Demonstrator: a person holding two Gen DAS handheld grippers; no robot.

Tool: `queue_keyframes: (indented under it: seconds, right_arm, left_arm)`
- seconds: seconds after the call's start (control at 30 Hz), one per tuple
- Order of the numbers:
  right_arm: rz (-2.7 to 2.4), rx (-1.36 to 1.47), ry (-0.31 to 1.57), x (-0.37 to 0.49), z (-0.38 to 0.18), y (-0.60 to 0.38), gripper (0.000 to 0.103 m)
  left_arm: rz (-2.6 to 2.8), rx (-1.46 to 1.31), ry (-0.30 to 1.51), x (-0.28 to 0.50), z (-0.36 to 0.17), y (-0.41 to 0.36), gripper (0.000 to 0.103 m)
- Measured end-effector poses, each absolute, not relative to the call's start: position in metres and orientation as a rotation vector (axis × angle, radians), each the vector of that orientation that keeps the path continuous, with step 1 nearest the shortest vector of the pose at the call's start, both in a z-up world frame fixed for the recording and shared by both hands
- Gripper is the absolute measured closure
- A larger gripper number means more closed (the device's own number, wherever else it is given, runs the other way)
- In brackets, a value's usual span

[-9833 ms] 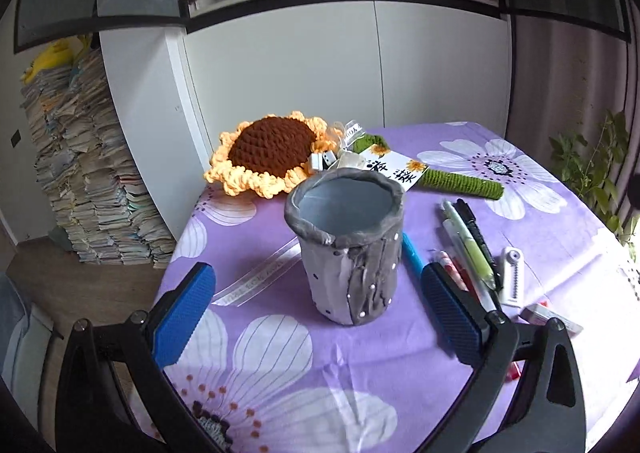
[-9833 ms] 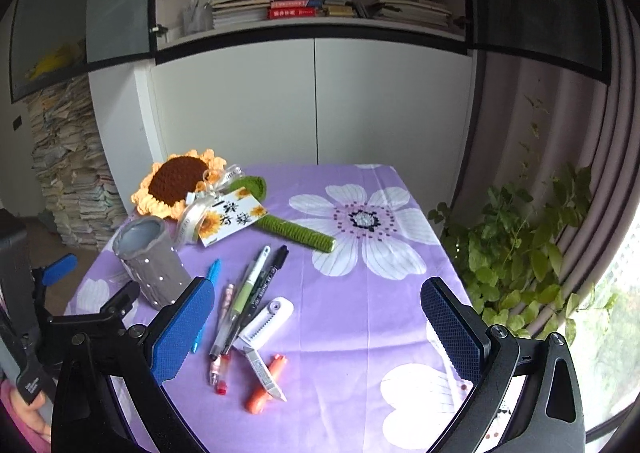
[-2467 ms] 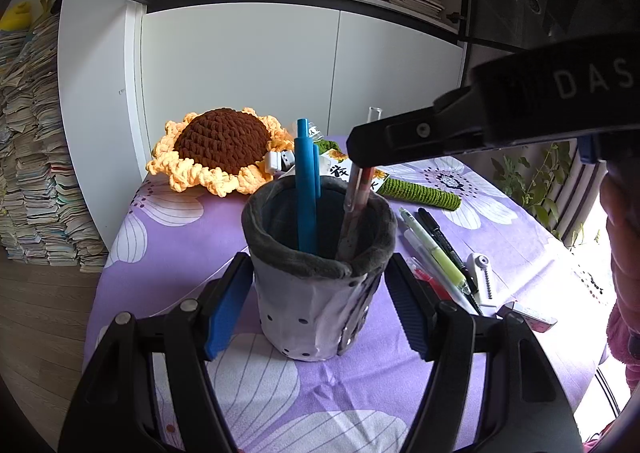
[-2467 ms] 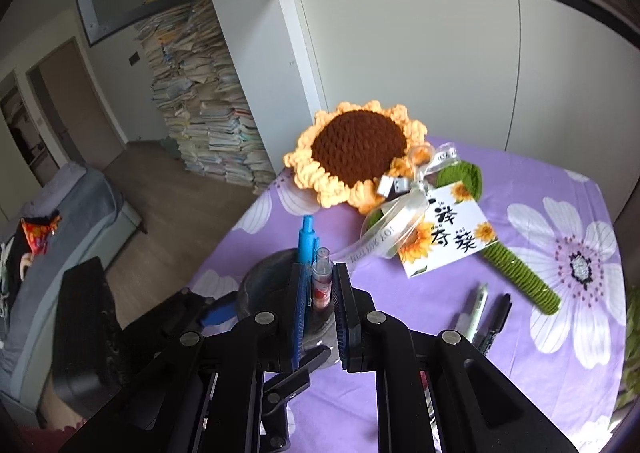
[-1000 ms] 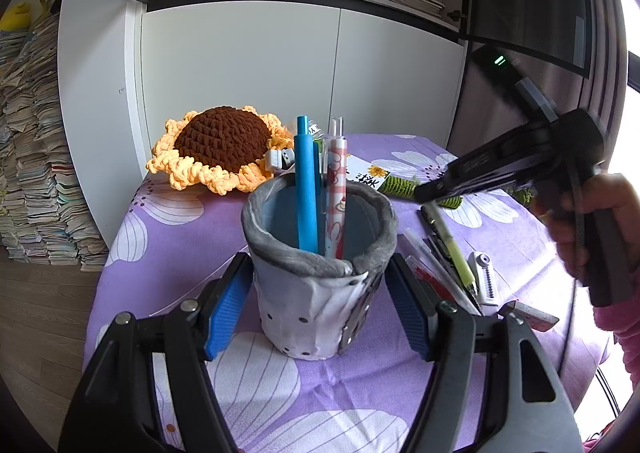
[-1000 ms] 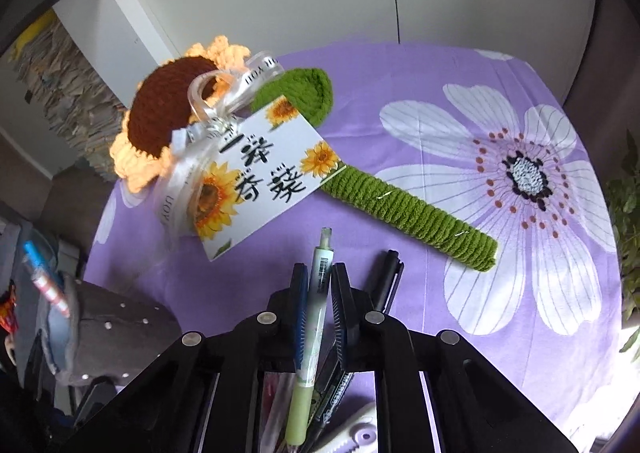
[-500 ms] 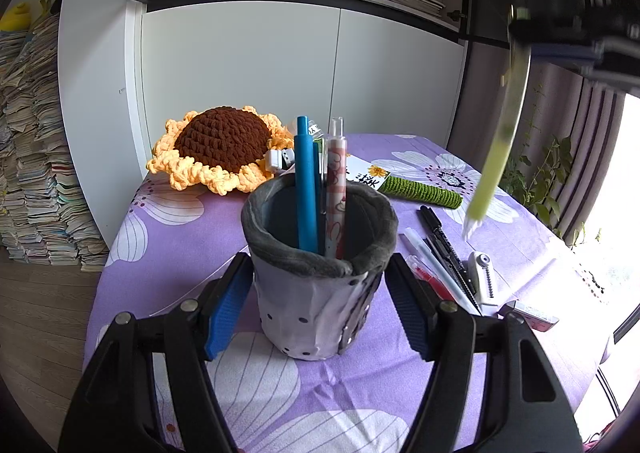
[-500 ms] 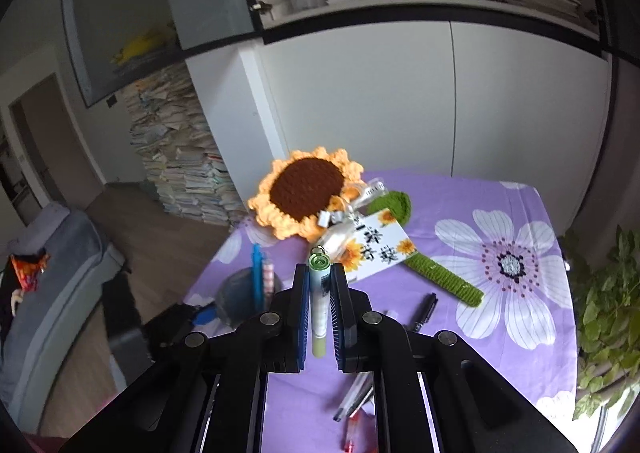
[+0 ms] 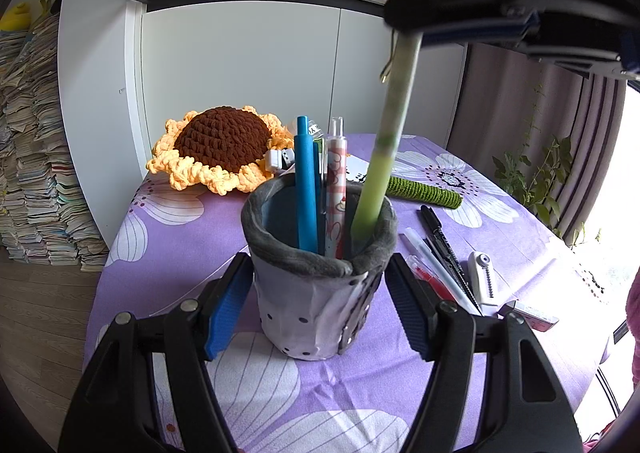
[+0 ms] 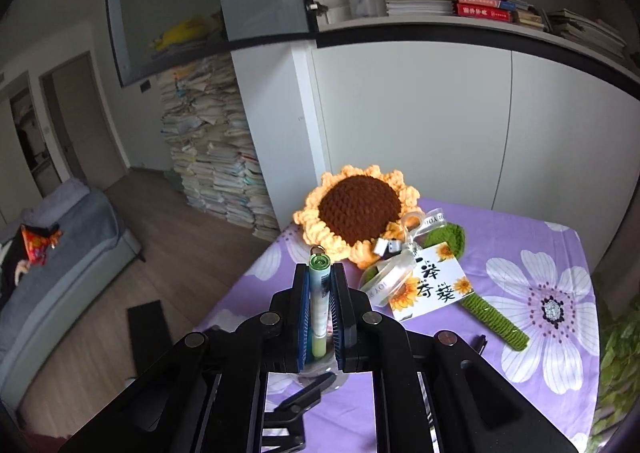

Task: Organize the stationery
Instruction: 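Lift the green highlighter and insert it into the held cup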

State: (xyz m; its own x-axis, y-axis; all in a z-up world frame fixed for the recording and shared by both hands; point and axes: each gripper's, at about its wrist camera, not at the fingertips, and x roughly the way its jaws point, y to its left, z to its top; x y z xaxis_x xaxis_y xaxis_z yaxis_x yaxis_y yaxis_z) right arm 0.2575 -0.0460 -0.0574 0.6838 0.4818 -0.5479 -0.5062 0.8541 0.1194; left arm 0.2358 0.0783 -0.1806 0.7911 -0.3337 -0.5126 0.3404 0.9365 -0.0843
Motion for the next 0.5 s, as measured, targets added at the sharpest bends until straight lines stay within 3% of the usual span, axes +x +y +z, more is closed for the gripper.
queue_keyframes:
  seconds: [0.5]
  right_arm:
    - [0.554, -0.071, 0.783, 0.277, -0.109, -0.037, 0.092]
  left_arm:
    - [-0.363, 0.014, 0.549, 0.236, -0.181, 0.078, 0.034]
